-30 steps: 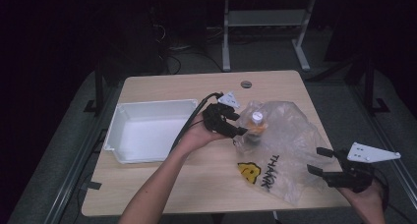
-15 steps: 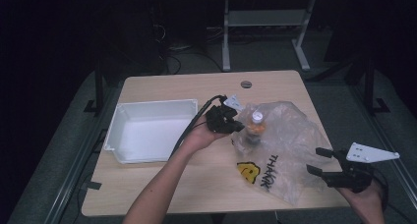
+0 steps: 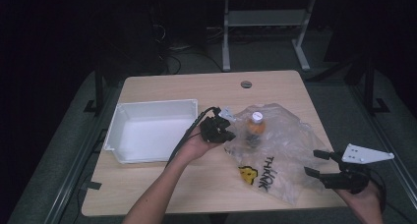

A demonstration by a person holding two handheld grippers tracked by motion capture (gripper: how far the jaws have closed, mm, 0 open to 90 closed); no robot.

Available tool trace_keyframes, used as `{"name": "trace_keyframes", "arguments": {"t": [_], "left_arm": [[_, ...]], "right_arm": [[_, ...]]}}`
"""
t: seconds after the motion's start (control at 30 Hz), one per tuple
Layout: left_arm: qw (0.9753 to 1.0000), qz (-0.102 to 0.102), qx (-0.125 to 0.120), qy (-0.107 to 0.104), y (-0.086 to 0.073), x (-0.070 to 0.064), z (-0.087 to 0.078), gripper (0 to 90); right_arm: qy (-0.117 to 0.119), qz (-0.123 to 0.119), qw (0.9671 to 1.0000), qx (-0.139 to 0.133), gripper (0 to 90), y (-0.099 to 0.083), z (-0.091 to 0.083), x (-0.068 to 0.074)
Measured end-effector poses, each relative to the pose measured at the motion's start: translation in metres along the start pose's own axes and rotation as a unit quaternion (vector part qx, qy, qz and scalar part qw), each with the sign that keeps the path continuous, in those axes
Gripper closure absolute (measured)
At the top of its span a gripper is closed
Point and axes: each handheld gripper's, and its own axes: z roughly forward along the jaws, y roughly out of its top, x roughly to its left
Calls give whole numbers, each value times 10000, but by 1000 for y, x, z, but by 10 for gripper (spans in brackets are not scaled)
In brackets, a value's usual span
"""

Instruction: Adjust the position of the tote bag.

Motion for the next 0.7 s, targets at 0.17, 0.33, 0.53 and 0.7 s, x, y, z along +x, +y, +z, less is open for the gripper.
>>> {"name": "trace_keyframes", "arguments": {"t": [0.17,0.33,0.53,0.7], "left_arm": [[10000,-46,28,5,-9,-2,5,882],[9999,-81,98,-32,-18,-6,12,881],[9997,-75,240,-69,-26,-10,20,881],[9993,-88,348,-123,-31,-14,29,879]], "right_arm": [[30,-12,9999,117,299,-2,4,1],[27,-49,9997,222,304,-3,6,1],[29,-48,9997,246,307,-3,7,1],[-5,-45,9997,245,309,-4,5,1]]}}
